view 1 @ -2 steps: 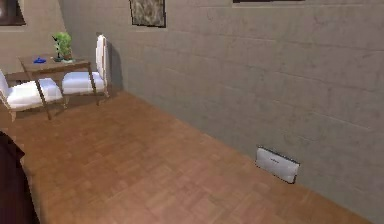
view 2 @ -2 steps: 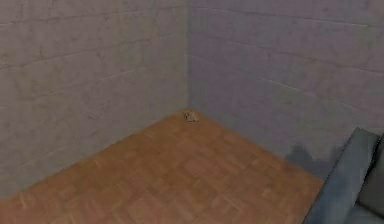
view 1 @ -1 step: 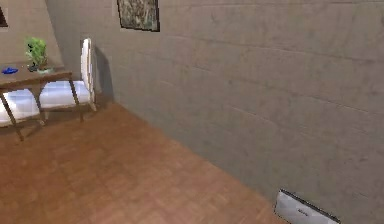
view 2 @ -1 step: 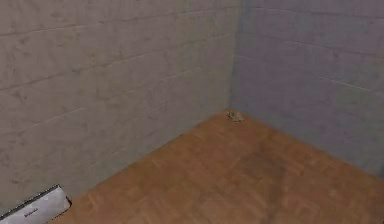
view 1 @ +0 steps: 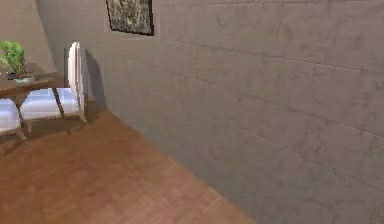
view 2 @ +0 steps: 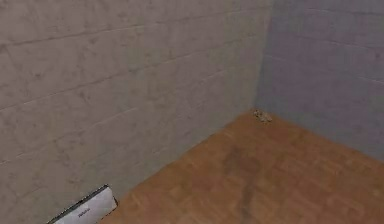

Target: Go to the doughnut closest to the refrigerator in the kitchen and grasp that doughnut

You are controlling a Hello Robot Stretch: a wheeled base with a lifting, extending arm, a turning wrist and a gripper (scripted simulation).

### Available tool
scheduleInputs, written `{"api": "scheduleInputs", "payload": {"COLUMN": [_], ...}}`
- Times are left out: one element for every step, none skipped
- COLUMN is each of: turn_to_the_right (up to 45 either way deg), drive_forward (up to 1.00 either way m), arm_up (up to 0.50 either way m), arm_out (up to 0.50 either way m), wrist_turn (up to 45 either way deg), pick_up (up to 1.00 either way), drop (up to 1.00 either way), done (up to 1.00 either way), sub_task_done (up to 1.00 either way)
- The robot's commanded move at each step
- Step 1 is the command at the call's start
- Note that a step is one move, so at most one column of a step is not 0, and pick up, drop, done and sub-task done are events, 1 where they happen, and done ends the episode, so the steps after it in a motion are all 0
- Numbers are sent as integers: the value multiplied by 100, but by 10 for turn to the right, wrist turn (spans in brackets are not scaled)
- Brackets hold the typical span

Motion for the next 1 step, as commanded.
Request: {"api": "scheduleInputs", "payload": {"turn_to_the_right": [-420], "drive_forward": [0], "arm_up": [0], "arm_out": [0], "wrist_turn": [0], "pick_up": [0], "drop": [0], "done": [0], "sub_task_done": [0]}}
